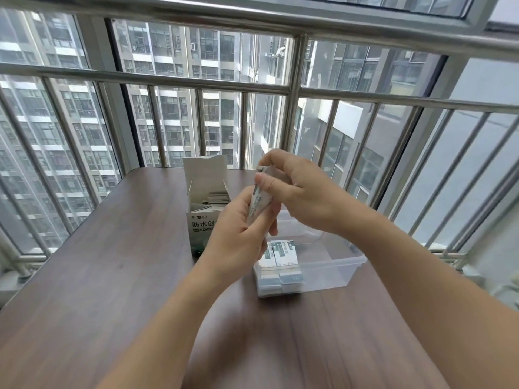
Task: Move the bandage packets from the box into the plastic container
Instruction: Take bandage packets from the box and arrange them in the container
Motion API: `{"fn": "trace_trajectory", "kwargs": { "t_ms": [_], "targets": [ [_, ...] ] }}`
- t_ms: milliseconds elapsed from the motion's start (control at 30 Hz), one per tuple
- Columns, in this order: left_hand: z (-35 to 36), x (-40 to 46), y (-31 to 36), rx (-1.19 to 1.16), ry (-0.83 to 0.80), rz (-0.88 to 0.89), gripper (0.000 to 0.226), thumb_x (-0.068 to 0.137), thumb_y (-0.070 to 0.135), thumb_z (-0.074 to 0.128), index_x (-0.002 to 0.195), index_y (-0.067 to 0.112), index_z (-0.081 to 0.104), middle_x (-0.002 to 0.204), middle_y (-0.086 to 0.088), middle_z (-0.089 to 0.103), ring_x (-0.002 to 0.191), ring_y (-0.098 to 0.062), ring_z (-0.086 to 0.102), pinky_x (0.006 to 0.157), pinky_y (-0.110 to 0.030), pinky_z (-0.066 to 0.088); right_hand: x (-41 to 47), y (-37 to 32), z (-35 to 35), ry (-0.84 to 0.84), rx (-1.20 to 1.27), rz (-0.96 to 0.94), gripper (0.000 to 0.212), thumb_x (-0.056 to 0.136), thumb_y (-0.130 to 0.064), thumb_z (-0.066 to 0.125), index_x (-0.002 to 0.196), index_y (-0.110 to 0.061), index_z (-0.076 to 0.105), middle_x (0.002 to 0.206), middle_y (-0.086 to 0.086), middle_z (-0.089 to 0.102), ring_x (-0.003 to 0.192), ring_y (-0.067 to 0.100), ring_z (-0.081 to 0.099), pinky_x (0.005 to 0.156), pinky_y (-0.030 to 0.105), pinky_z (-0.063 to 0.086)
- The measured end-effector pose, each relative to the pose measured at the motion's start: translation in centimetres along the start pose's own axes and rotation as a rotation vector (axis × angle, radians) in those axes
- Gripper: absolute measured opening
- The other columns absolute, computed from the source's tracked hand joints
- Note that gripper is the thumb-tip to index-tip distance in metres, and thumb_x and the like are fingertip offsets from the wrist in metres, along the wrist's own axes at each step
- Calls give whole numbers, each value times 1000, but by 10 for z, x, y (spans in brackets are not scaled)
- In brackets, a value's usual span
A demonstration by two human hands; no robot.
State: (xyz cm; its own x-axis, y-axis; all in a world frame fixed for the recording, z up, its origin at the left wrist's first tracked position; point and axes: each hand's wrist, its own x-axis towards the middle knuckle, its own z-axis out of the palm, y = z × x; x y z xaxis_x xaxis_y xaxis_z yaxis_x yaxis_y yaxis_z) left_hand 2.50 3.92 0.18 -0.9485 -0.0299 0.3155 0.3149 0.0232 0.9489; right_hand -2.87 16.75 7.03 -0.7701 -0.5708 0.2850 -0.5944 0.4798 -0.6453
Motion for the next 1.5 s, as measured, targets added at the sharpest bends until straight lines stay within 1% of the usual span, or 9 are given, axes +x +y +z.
{"fn": "trace_trajectory", "kwargs": {
  "t_ms": [67,200,400,733,933,1033,1300,1433,1500],
  "targets": [
    [1,0,1,-16,-2,-7,19,104,27,54,104,8,55,71,-7,54,39,-12,38,37,-21,32,3,3,-2,-11,60,35,19,97,-30,65,111,-18,58,86,-4,66,61,1,61,54,16,46],
    [-5,-1,7,-143,-1,-94,18,105,28,52,111,11,55,74,-5,56,44,-18,52,36,-23,36,6,7,-7,116,331,95,38,74,-17,87,104,-4,67,90,12,74,67,17,69,56,23,55],
    [-11,1,12,-478,-23,-261,25,107,17,42,119,4,59,74,-11,65,61,-26,68,39,-26,49,10,15,-7,133,502,159,34,72,-1,85,103,1,73,81,8,78,67,15,71,58,20,54],
    [-14,2,9,-531,8,-277,32,108,24,43,129,4,55,89,-18,69,58,-20,63,39,-23,49,7,13,-20,192,526,212,24,77,1,81,99,2,73,88,15,78,78,23,77,63,28,63],
    [-13,1,12,-494,-9,-253,25,106,18,47,127,11,58,96,-18,74,62,-20,67,40,-23,52,8,10,-22,83,604,296,26,77,4,79,101,1,72,87,13,79,77,21,77,61,22,59],
    [-13,0,12,-513,15,-268,23,105,17,48,125,15,60,108,-22,74,73,-25,74,45,-26,57,5,12,-21,110,559,274,25,77,2,81,100,-1,72,87,12,79,80,22,78,61,22,59],
    [-12,1,11,-577,80,-298,27,108,22,41,127,15,59,97,-16,77,74,-27,75,48,-28,59,3,15,-23,142,510,238,19,81,-5,79,99,-4,75,88,8,80,81,18,75,61,21,58],
    [-11,3,10,-597,153,-287,28,110,19,38,126,9,58,87,-11,76,69,-23,74,45,-27,57,1,7,-37,437,629,76,8,82,-4,76,90,-5,73,79,4,77,74,13,73,63,21,60],
    [-10,3,12,-619,160,-301,27,110,18,38,122,5,59,85,-12,73,67,-22,74,45,-26,56,-7,1,-31,558,413,-150,8,83,-6,78,87,-9,71,82,3,75,76,15,72,70,24,60]
  ]
}}
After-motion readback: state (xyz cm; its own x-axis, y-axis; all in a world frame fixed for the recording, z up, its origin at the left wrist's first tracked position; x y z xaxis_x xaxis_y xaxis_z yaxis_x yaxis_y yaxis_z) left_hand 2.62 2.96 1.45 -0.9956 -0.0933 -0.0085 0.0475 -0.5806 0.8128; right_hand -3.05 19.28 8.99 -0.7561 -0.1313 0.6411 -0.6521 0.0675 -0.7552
